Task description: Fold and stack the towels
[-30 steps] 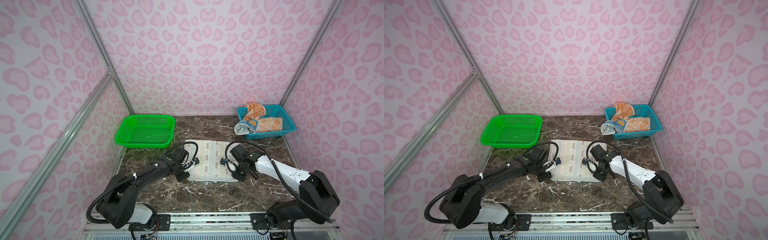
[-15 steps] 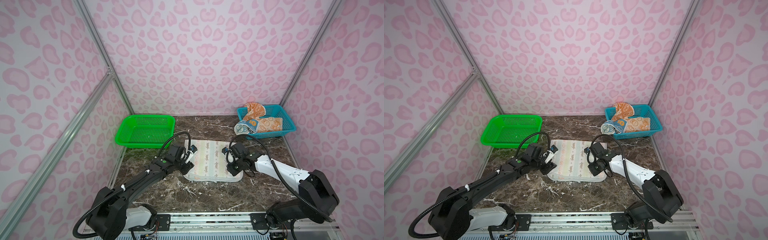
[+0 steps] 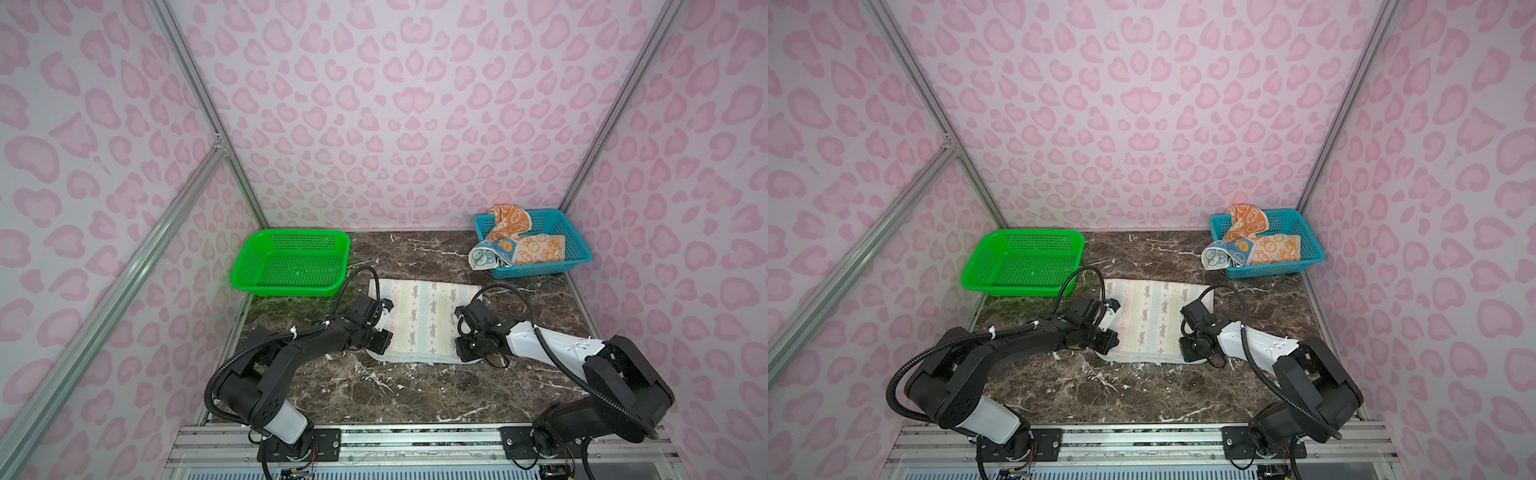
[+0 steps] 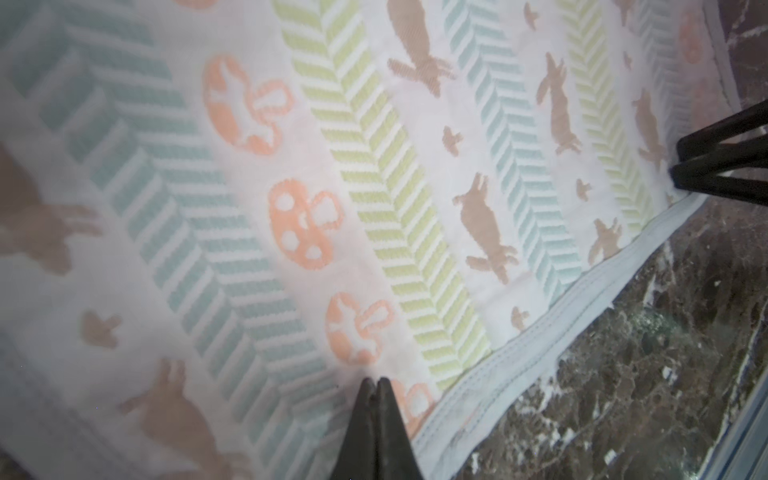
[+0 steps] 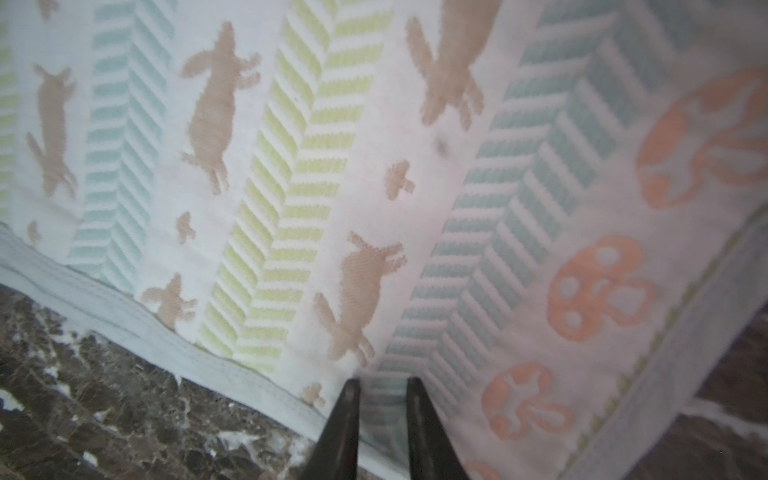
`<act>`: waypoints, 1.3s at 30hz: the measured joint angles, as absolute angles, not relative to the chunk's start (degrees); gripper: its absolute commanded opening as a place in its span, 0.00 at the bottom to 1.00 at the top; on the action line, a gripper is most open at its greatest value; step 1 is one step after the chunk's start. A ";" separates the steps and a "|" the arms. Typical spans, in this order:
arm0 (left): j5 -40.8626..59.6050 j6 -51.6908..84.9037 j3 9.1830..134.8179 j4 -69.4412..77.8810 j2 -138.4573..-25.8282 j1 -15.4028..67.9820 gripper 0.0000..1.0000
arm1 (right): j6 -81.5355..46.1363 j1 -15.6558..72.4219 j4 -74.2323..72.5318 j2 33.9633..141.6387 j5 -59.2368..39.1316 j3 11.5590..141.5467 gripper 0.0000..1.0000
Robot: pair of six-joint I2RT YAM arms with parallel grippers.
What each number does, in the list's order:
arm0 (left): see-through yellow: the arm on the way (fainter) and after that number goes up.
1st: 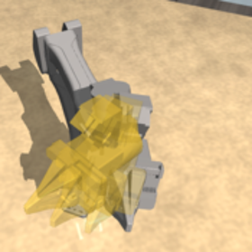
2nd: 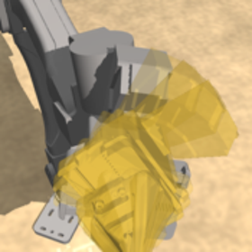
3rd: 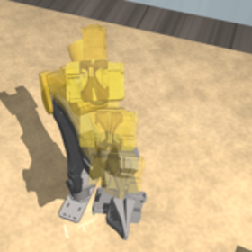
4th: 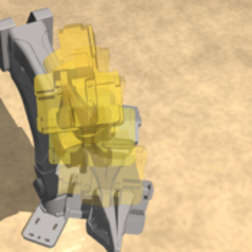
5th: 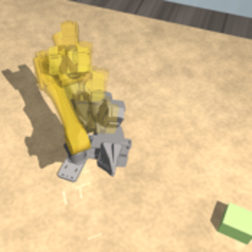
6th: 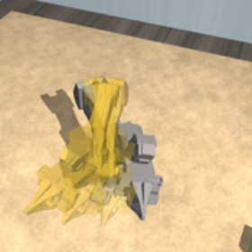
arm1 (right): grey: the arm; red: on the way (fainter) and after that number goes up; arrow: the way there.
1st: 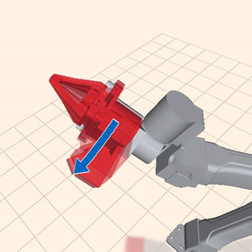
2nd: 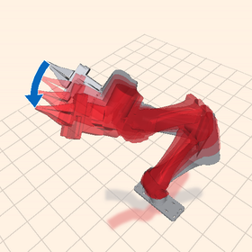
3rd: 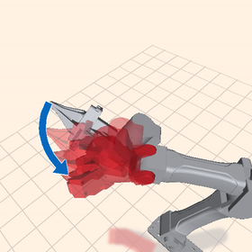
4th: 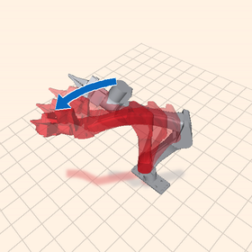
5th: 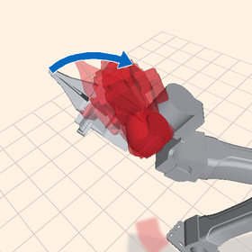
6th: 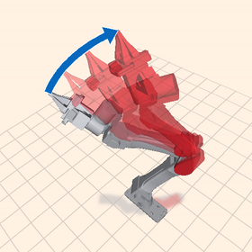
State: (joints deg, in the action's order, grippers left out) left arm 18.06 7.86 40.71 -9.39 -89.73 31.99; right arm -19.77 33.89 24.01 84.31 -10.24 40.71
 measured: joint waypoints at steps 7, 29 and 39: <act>19.07 11.66 37.04 -10.76 -84.90 31.94 0.03 | -19.86 35.53 26.33 84.29 -8.73 41.41 0.22; 14.44 11.57 46.94 -14.41 -77.60 31.92 0.03 | -13.80 33.89 30.33 87.64 -3.01 56.38 0.13; 8.91 9.41 71.96 -11.84 -104.88 31.38 0.03 | -14.41 29.17 25.15 100.71 3.11 70.26 0.05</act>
State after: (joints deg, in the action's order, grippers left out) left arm 8.91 9.41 71.96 -11.84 -104.88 31.38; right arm -14.41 29.17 25.15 100.71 3.11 70.26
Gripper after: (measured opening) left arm 0.051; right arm 0.057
